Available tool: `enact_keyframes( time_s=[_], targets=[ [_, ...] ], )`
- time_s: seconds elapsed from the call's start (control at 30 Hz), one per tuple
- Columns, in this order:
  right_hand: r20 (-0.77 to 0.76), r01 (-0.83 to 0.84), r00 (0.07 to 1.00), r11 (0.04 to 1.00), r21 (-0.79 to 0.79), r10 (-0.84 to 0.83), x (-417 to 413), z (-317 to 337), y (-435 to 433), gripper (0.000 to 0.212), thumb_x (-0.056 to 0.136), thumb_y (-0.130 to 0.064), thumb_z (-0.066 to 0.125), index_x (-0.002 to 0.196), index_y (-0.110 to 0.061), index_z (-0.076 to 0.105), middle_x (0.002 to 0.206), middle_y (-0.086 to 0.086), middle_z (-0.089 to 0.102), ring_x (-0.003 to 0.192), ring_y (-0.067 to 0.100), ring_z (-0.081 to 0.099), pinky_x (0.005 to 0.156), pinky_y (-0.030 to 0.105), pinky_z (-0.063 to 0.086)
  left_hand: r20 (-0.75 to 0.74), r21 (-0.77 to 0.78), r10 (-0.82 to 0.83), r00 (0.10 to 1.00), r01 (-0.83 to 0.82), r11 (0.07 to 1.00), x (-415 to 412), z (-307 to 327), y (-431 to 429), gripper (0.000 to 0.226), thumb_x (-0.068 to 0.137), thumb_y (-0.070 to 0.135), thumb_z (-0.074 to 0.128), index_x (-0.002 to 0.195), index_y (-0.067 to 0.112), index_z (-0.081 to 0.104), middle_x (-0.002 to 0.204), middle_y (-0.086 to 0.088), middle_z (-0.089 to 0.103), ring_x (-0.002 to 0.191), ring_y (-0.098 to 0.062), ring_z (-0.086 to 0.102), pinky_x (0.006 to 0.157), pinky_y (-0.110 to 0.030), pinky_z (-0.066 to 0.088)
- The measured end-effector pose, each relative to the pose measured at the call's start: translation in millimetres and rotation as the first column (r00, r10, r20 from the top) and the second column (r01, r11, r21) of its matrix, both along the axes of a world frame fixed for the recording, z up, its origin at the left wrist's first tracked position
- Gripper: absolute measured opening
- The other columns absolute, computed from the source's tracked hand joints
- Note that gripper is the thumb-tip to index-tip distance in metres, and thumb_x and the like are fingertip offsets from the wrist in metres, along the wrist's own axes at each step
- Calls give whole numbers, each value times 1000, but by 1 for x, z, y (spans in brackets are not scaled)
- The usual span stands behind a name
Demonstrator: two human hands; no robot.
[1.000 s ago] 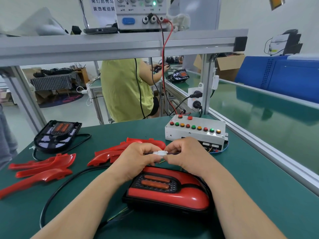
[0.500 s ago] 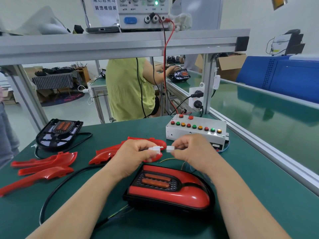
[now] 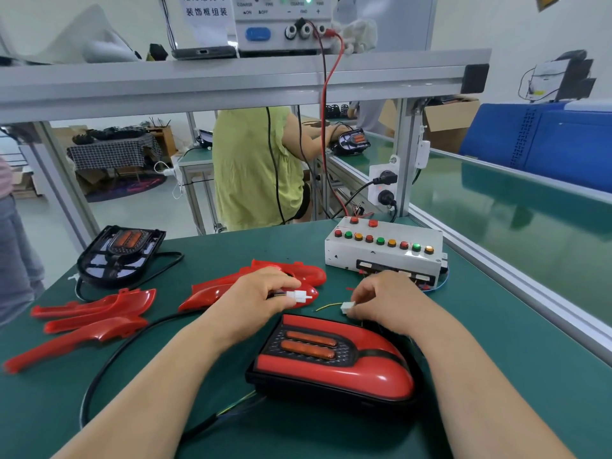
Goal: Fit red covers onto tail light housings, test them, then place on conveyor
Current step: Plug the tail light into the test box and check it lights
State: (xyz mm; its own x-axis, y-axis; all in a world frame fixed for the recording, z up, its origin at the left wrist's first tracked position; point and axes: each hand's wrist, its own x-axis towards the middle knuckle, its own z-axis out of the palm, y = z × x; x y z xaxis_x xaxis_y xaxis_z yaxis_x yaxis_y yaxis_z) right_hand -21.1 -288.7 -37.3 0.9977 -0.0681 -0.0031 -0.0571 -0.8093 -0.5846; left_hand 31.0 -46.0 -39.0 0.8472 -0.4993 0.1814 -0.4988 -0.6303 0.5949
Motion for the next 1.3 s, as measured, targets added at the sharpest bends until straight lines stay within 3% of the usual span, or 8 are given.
enact_keyframes(
  time_s=[0.17,0.27,0.43,0.67,0.9,1.03,1.13,1.3],
  targets=[
    [121,48,991,998,45,-54,3,2,-1,38,80,-35,78,116,-24,71,99,-10,64,92,9,60,78,25,46,51,28,221,974,-223,974,0,29,1,28,94,40,60,76,21,69,71,6,69,65,-6,61,63,-21,44],
    [260,121,956,990,70,-135,5,3,0,27,86,-33,70,111,-22,72,104,-7,64,97,12,58,85,28,45,-321,308,259,911,-158,938,-7,42,-3,48,103,47,37,85,10,62,59,-6,70,44,-14,61,43,-16,43],
    [291,100,948,988,119,-131,3,-1,12,11,88,-20,63,87,-22,73,90,-7,69,87,12,63,84,34,51,-532,229,208,820,-97,968,-14,26,-12,52,99,56,41,100,10,65,89,-12,72,68,-24,66,69,-38,61],
    [325,90,925,944,316,-197,4,-1,13,20,90,-17,62,78,-30,71,84,-14,71,82,2,64,75,22,48,-657,-148,-13,754,-112,983,-15,20,0,48,96,43,55,101,-4,64,98,-21,60,88,-32,49,79,-45,35],
    [276,88,807,568,818,-522,10,6,6,17,93,-26,61,80,-29,71,78,-19,72,81,4,65,80,27,48,-688,-537,-125,715,-386,750,-5,33,17,34,104,24,44,98,4,70,88,-18,75,70,-28,73,57,-36,59],
    [190,-78,935,346,935,-301,12,8,26,41,102,-46,43,100,-19,73,102,5,75,91,16,70,80,30,56,-626,-677,-153,765,-436,593,0,31,8,38,107,31,33,109,11,65,94,-12,73,74,-21,70,64,-33,58],
    [207,-206,978,42,978,-25,3,13,42,69,87,-66,43,129,-15,62,126,6,69,117,18,65,93,33,56,-573,-687,-132,809,-385,616,0,28,0,34,107,31,34,113,12,62,92,-9,71,72,-17,65,60,-26,55],
    [167,-170,984,-44,985,-64,-1,17,43,68,81,-51,59,132,-6,58,127,15,67,119,29,64,97,46,55,-498,-618,-82,863,-287,732,-1,34,5,39,107,31,36,106,8,67,87,-11,74,73,-20,69,65,-27,56]
  ],
)
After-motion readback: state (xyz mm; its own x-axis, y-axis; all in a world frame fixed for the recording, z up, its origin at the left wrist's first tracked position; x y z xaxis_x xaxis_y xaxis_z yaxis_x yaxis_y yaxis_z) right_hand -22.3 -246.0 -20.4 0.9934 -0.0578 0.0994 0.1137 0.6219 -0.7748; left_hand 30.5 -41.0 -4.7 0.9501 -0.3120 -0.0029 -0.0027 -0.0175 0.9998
